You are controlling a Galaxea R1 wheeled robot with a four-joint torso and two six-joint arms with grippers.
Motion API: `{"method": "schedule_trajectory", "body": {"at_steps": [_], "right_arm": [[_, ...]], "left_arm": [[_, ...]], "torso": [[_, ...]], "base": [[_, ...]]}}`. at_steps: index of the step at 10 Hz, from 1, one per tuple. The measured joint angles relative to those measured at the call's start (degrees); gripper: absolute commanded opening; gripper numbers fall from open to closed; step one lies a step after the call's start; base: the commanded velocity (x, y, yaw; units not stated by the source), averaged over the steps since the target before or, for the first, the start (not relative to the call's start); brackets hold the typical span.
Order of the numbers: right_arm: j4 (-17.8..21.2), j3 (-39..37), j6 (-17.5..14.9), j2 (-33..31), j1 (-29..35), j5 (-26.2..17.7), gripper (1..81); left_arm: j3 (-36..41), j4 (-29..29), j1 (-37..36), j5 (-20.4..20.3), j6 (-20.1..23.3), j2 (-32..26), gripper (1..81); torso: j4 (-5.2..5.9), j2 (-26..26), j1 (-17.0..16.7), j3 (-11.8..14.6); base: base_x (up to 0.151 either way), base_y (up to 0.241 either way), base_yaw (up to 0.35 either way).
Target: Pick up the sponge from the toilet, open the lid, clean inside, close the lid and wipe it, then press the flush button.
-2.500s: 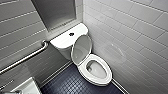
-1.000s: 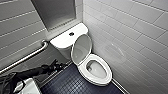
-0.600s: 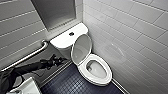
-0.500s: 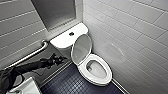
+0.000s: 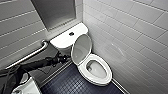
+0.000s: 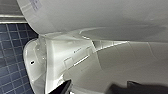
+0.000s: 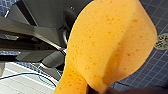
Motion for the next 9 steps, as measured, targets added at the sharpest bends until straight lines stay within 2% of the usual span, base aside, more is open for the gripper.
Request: {"method": "schedule_trajectory", "body": {"at_steps": [4,6,7,9], "right_arm": [[0.00,0.00,0.00,0.02,0.00,0.06,1.0],[0.00,-0.34,0.02,0.11,0.00,0.06,1.0],[0.00,-0.37,-0.02,0.16,0.00,0.04,1.0],[0.02,-0.87,0.00,0.24,0.02,0.00,1.0]], "left_arm": [[3.44,-0.33,0.00,-0.28,-0.11,1.49,81.1],[4.88,0.30,1.35,3.36,0.05,0.57,81.1],[4.90,1.44,2.91,3.80,0.18,-0.57,81.1],[5.40,5.55,6.06,6.51,0.29,-1.73,81.1]], "torso": [[0.00,0.00,0.00,0.00],[0.00,0.00,0.00,0.00],[0.00,0.00,0.00,0.00],[0.00,0.00,0.00,0.00]], "base": [[0.000,0.000,0.000],[0.000,0.000,0.000],[0.000,0.000,0.000],[0.000,0.000,0.000]]}}
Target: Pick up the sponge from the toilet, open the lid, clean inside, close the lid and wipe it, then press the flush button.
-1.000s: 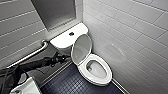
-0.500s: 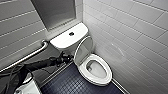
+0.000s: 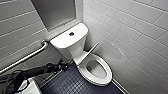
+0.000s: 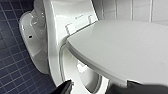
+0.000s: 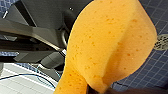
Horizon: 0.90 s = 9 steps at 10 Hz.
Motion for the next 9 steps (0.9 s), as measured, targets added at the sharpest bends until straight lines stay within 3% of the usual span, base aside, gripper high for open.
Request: {"method": "schedule_trajectory", "body": {"at_steps": [4,9], "right_arm": [[0.00,-6.73,0.28,2.97,-0.02,-0.79,1.0],[-0.94,-8.79,0.13,4.83,-0.16,-1.13,1.0]], "left_arm": [[5.57,15.32,12.96,4.63,1.46,-0.91,81.1],[8.16,28.92,30.99,3.77,2.93,-3.12,81.1]], "torso": [[0.00,0.00,0.00,0.00],[0.00,0.00,0.00,0.00]], "base": [[0.000,0.000,0.000],[0.000,0.000,0.000]]}}
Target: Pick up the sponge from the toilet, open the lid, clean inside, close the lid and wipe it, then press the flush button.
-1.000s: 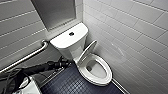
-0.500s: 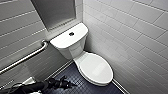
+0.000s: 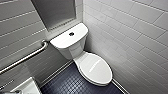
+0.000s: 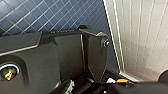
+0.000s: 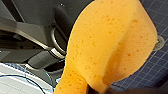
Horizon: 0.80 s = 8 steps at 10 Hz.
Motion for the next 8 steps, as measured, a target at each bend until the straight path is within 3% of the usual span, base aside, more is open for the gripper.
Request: {"method": "schedule_trajectory", "body": {"at_steps": [4,8], "right_arm": [[-2.60,0.20,-0.13,0.27,-1.16,0.01,1.0],[-2.60,2.86,-0.11,-0.20,-1.30,0.43,1.0]], "left_arm": [[-1.40,3.75,12.26,-7.79,3.89,-0.55,81.1],[-14.23,4.83,15.98,-11.39,8.61,5.66,81.1]], "torso": [[0.00,-0.02,0.00,0.02],[0.00,-0.05,-0.02,0.02]], "base": [[0.000,0.000,0.000],[0.000,0.000,0.000]]}}
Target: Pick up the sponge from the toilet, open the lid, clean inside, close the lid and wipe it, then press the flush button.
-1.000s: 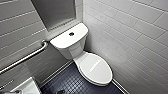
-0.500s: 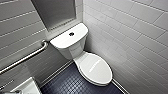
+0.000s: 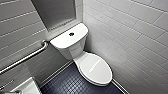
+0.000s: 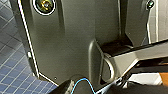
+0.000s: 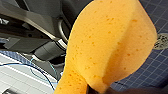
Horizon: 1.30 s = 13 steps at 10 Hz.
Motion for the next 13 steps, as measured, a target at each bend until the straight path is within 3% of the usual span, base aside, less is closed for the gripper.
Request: {"method": "schedule_trajectory", "body": {"at_steps": [4,9,13], "right_arm": [[0.00,12.00,0.00,-7.19,0.69,3.28,1.0],[0.04,29.94,0.26,-23.76,7.67,5.92,1.0],[0.04,36.69,0.46,-27.95,15.49,6.80,1.0]], "left_arm": [[-4.57,0.49,7.52,-0.44,5.53,6.94,81.1],[-5.12,0.83,6.64,-1.07,5.97,8.84,81.1],[-5.32,1.35,6.97,-0.74,5.97,10.06,81.1]], "torso": [[0.00,0.00,-0.02,0.00],[0.00,-0.13,0.00,0.00],[0.00,-6.49,3.85,0.00]], "base": [[0.000,0.000,0.000],[0.000,0.000,0.000],[0.000,0.000,0.000]]}}
